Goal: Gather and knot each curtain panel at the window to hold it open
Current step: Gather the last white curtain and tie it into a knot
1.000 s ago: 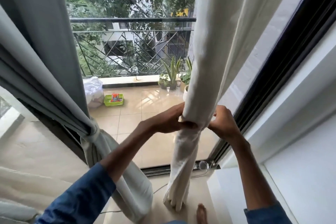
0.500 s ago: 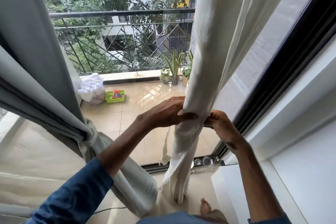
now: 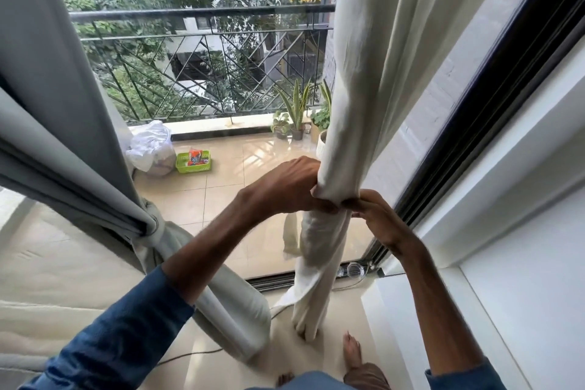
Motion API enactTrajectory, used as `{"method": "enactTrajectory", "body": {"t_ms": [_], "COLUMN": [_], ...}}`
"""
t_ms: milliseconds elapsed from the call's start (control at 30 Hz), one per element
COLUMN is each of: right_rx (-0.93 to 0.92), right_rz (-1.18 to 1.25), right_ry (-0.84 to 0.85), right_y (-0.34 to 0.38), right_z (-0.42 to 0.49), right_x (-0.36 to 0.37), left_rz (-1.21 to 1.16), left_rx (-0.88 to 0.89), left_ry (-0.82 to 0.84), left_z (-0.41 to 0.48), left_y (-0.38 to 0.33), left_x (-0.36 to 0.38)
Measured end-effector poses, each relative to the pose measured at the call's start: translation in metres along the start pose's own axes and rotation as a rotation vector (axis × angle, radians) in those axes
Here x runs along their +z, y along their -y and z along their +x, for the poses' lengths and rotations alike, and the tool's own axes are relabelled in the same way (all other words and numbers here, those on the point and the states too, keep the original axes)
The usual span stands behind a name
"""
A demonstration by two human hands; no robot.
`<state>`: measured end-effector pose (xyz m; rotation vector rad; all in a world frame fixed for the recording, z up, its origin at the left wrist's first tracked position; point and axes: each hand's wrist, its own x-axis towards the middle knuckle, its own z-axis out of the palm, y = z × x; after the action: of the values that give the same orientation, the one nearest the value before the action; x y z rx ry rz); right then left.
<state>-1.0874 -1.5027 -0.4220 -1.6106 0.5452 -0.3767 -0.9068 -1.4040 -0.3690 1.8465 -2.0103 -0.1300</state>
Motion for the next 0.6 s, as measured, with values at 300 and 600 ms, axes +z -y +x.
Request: {"method": "enactTrajectory", "body": {"t_ms": [300, 600], "right_rx": [-0.040, -0.025], "right_rz": [0.039, 0.141], "right_ry": [0.017, -0.086], "right_y": [-0.014, -0.028], "right_z": [-0.006, -0.004], "right_x": [0.010, 0.001], "left_rz": [0.039, -0.834], "left_rx": [-0.085, -0.469], "left_ry": [0.000, 0.367], "left_z": [-0.001, 0.009], "left_y": [0.002, 0.022], "left_x": [-0.009, -0.007]}}
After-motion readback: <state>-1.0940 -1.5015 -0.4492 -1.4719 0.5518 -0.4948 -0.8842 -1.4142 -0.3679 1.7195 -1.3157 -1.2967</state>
